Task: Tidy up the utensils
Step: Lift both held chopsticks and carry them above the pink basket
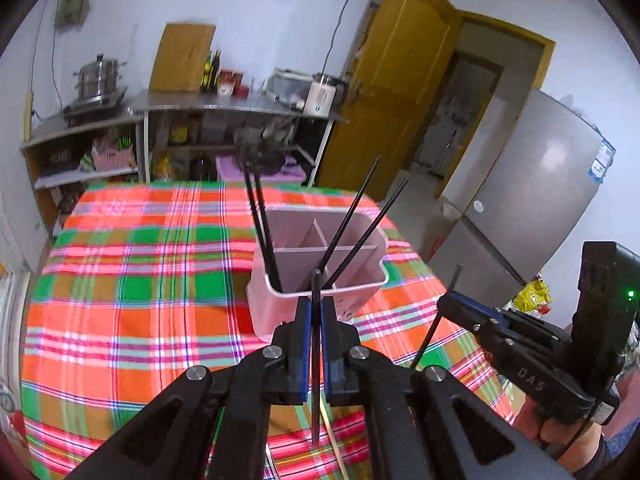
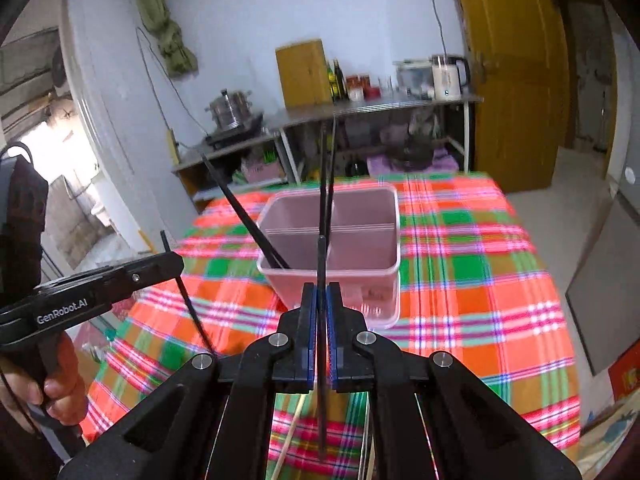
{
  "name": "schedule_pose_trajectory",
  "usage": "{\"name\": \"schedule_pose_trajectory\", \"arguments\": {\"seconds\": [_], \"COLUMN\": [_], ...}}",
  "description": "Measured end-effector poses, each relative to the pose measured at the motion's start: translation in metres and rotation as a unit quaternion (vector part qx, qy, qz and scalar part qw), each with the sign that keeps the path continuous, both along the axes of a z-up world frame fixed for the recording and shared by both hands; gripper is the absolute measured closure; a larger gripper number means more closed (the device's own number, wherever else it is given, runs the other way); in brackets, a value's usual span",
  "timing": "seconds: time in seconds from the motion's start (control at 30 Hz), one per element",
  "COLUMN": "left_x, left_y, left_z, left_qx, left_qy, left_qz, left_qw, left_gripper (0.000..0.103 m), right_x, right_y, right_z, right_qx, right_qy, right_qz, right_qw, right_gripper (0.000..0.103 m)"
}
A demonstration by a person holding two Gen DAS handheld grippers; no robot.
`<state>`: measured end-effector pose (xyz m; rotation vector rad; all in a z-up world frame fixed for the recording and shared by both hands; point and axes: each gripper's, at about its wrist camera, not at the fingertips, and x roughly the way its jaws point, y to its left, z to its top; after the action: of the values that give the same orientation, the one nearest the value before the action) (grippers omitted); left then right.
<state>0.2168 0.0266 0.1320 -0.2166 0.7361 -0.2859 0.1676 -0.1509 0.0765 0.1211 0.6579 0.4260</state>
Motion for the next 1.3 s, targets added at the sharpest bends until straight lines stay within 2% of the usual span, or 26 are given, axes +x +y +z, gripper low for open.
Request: {"name": "schedule_pose_trajectory", "arguments": {"seconds": [0.17,0.4,0.67,1.13,1.3], "left_x": [-0.014,-0.019,-0.021,0.003,0.023], "left_y": [-0.005,-0.007,-0.001,0.014,0.016], "left_z": [0.017,0.014,0.031,0.108,0.124], "left_qx": [0.010,0.017,0.014,0.002,0.000], "left_qy": [-0.023,-0.019,-0.028,-0.092,-0.108], "left_qz": [-0.007,-0.009,-0.009,0.011,0.018], "left_qw": [0.9997,0.9997,0.9995,0.9957,0.9940], "left_gripper": [0.099,0.099,0.099,0.099,0.099], "right_x": [-0.013,-0.023,-0.028,-0.006,0.010], "right_y": [-0.007,-0.014,-0.020,-0.012,-0.009], "right_z": [0.017,0.017,0.032,0.088,0.101], "right_qx": [0.007,0.008,0.017,0.049,0.063], "right_qy": [-0.031,-0.031,-0.047,-0.116,-0.134], "right_qz": [-0.005,-0.005,-0.008,-0.010,-0.019], "right_qw": [0.999,0.999,0.999,0.992,0.989], "right_gripper": [0.099,0.099,0.099,0.099,0.099]}}
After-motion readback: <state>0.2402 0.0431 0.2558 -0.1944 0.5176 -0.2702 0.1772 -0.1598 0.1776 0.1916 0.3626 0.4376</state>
